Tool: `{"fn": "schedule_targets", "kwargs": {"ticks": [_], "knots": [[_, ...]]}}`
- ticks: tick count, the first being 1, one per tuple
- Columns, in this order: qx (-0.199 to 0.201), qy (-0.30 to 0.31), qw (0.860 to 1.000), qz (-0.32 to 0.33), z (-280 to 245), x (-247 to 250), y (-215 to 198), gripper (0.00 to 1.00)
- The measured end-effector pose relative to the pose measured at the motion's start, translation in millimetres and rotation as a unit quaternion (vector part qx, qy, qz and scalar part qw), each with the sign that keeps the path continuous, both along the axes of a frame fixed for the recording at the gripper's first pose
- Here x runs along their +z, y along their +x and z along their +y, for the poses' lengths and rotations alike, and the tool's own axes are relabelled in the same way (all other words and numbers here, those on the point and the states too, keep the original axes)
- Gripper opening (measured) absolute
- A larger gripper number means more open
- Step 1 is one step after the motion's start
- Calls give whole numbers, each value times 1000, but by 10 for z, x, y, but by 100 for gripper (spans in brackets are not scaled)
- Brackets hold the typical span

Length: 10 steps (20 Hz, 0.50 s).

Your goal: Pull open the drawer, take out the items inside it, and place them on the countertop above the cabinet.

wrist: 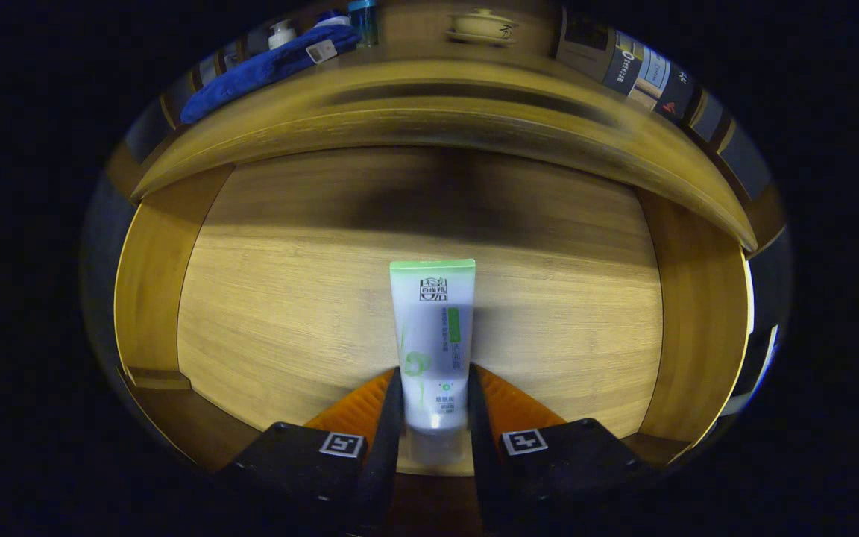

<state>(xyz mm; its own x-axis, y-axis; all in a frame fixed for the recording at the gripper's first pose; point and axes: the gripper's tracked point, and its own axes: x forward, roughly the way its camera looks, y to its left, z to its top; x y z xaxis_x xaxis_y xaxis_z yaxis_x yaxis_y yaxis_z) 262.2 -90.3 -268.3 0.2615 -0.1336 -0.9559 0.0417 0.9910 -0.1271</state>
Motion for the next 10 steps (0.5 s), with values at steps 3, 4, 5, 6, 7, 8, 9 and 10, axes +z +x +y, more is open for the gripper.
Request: {"fn": "schedule_targets", "kwargs": {"ticks": [3, 4, 5, 6, 7, 8, 9, 10], "knots": [[-16, 10, 1000, -22, 20, 5, -7, 38], [-23, 16, 999, -27, 30, 26, -4, 38], [-26, 19, 999, -28, 34, 38, 8, 38], [-26, 20, 999, -33, 49, 93, 34, 38], [-24, 19, 999, -40, 90, 190, 69, 38], [-18, 18, 999, -46, 117, 271, 76, 38], [-11, 17, 998, -52, 119, 306, 68, 38], [-2, 19, 998, -56, 141, 369, 71, 38]]}}
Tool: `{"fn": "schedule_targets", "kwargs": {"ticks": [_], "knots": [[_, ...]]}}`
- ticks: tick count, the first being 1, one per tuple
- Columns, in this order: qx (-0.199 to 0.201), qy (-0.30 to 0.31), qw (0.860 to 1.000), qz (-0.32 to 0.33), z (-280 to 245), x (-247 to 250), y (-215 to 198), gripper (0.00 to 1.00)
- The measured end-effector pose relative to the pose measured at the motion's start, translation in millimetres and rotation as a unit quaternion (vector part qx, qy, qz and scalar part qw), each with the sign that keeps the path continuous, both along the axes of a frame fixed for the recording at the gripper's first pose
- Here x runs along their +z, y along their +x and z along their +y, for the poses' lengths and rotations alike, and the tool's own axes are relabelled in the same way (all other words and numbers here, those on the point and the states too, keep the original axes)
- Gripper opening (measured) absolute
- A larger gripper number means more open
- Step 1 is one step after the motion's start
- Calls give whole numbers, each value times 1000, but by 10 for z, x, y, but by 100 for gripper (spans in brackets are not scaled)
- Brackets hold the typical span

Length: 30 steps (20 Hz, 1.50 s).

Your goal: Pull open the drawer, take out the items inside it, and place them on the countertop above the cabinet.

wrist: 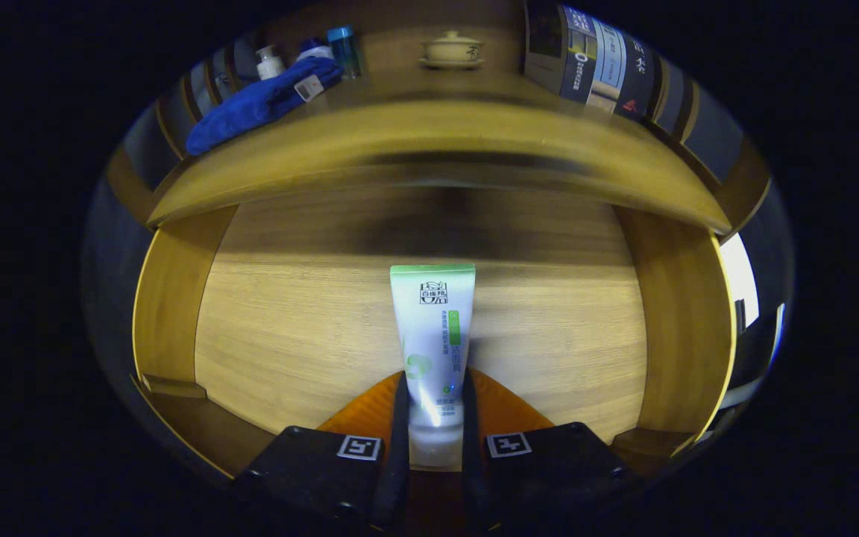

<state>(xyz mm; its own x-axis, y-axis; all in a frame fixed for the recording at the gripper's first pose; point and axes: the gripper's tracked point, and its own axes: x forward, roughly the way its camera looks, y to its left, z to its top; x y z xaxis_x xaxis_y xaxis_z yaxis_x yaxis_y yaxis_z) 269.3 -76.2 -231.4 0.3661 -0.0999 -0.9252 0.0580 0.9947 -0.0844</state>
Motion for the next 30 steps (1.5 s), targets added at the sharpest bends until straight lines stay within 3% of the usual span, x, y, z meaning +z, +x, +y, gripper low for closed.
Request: {"fn": "schedule_targets", "kwargs": {"ticks": [8, 14, 18, 23, 30], "knots": [[67, 40, 994, -76, 366, 793, -112, 37], [105, 45, 977, -182, 1015, 1682, 367, 37], [73, 35, 975, -205, 1056, 1768, 902, 37], [11, 10, 980, -200, 638, 1455, 1457, 38], [-29, -15, 984, -173, 351, 1158, 1743, 37]]}}
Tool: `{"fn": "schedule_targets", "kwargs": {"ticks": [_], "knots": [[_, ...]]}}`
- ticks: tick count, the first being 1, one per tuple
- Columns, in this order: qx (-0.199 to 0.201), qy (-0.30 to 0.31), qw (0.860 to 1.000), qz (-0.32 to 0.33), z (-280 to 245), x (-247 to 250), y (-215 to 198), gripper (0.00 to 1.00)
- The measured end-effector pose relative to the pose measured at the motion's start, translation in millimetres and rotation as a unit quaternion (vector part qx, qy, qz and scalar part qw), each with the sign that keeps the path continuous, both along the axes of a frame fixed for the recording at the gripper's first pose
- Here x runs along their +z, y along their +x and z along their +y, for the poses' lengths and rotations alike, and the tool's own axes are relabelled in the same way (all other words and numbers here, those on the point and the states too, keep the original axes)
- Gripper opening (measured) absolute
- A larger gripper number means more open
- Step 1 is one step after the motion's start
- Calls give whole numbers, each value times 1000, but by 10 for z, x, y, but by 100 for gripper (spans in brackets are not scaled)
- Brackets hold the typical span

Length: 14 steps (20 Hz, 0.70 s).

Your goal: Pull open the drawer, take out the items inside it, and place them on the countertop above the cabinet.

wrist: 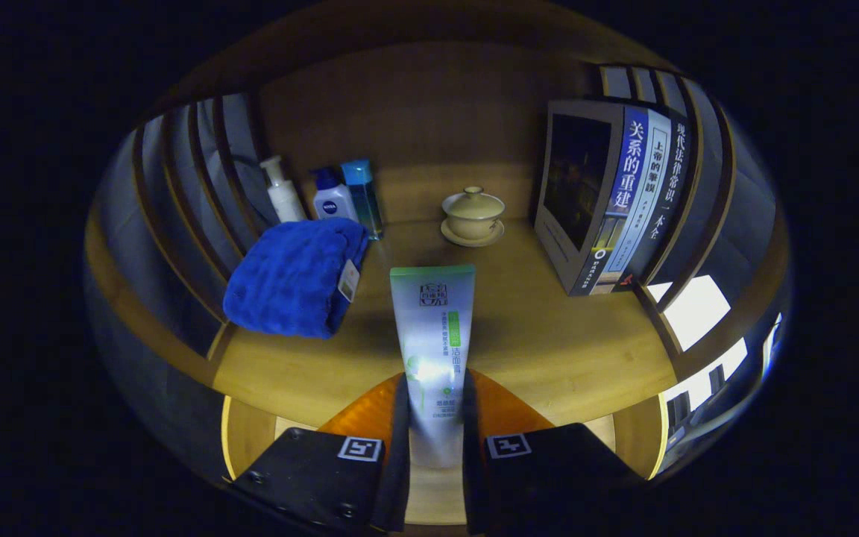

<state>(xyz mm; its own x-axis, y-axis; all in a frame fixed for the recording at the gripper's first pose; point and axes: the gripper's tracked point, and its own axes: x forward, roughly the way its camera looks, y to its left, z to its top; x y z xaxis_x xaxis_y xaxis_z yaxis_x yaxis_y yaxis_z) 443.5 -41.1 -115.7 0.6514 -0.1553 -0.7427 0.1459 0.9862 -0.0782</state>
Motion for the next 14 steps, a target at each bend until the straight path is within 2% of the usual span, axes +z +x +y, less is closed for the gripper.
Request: {"fn": "schedule_targets", "kwargs": {"ticks": [4, 10, 12, 13, 14], "knots": [[0, -4, 1000, 9, 21, -178, 82, 38], [-1, -16, 1000, -5, 31, -326, 172, 45], [-3, -14, 1000, -6, 50, -382, 147, 48], [-4, -13, 1000, -18, 41, -398, 201, 55], [-4, -13, 1000, -14, 47, -405, 185, 58]]}}
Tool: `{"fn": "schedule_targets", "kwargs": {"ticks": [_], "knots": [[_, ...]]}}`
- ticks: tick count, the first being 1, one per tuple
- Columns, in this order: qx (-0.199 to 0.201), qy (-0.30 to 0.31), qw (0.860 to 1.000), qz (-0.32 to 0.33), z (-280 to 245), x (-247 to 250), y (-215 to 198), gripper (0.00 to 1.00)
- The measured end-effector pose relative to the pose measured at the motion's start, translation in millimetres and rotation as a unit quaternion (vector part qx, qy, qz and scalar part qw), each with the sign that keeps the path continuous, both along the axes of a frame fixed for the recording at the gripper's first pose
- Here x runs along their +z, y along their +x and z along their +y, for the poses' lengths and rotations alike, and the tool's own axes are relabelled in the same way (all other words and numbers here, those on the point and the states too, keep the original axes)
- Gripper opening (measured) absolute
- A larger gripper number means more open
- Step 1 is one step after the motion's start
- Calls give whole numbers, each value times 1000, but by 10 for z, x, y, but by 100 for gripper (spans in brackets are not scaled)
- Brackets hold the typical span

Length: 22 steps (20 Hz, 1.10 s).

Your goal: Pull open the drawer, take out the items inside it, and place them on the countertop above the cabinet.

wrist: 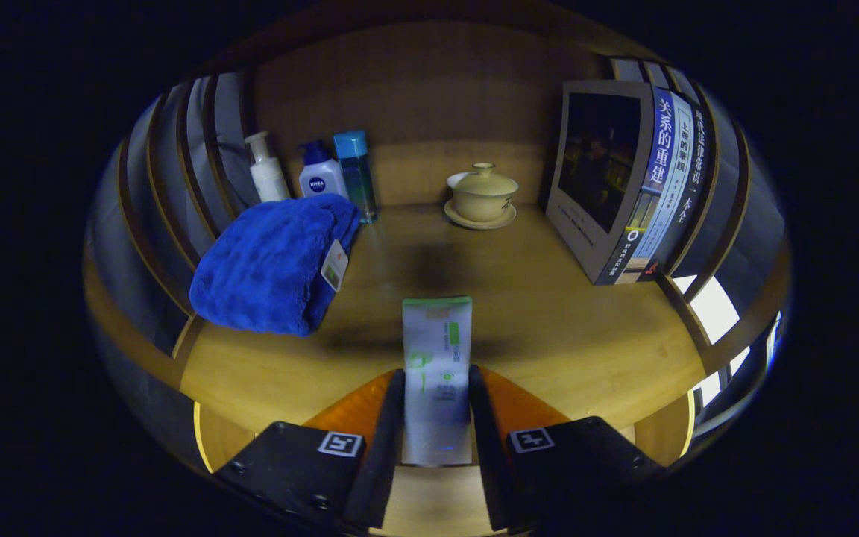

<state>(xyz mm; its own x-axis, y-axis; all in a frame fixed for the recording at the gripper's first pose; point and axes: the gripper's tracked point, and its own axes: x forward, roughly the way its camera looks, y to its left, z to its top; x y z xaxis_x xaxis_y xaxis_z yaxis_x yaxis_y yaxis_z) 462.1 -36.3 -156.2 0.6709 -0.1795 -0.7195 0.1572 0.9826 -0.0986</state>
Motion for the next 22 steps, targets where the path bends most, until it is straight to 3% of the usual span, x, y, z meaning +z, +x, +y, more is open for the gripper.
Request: {"fn": "schedule_targets", "kwargs": {"ticks": [2, 5, 12, 22], "knots": [[5, 6, 1000, -4, 37, 8, 0, 59], [10, -3, 1000, -9, 64, 8, -6, 100], [17, 6, 1000, -25, 143, 191, -93, 100], [59, 15, 989, -132, 274, 1204, -635, 100]]}}
